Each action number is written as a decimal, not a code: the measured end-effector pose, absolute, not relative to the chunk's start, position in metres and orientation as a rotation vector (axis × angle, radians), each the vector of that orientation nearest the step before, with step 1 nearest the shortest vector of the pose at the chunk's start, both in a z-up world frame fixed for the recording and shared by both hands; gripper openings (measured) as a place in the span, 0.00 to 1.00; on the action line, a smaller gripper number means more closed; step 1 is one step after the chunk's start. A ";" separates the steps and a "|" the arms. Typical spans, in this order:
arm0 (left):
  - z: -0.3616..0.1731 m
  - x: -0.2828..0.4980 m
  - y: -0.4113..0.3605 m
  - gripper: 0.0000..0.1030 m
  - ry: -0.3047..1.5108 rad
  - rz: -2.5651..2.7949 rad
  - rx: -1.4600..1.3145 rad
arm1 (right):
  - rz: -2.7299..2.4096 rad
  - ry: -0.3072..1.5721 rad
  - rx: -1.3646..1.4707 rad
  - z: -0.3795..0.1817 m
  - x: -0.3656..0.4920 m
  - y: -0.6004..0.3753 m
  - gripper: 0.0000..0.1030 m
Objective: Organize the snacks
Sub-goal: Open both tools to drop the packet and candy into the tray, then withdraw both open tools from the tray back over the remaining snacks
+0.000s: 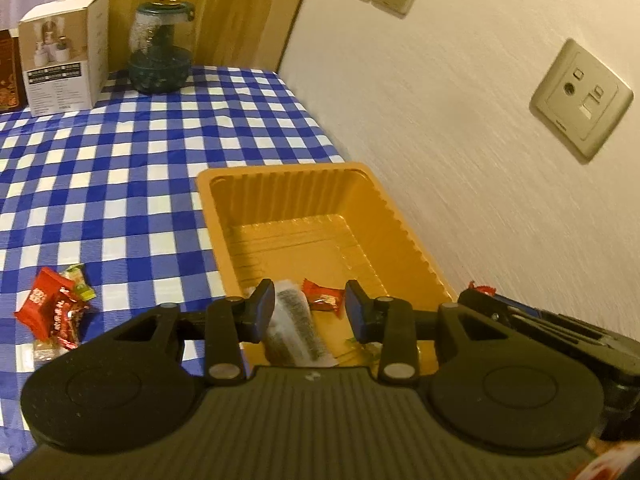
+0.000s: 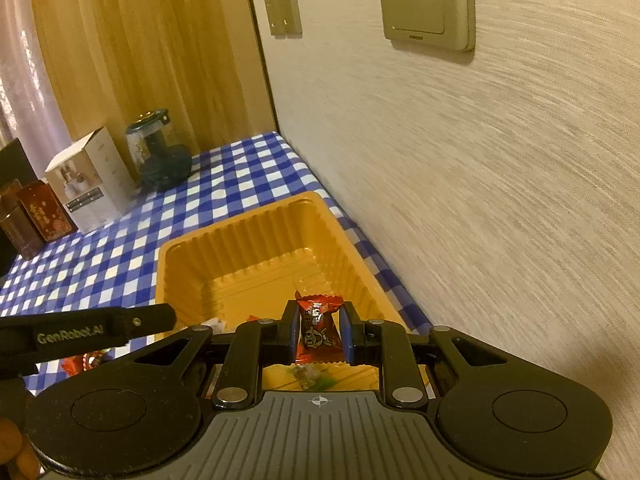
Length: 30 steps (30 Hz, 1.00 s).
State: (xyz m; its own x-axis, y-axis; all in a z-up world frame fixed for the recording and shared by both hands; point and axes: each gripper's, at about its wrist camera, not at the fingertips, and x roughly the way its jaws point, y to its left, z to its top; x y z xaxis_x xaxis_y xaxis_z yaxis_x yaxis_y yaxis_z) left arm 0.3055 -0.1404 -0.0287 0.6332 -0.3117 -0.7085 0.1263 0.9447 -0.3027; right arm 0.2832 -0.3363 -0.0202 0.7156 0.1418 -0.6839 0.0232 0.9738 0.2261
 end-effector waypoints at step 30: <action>-0.034 0.275 -0.099 0.33 0.861 -0.178 -0.244 | 0.136 0.787 0.272 -0.022 0.289 -0.317 0.65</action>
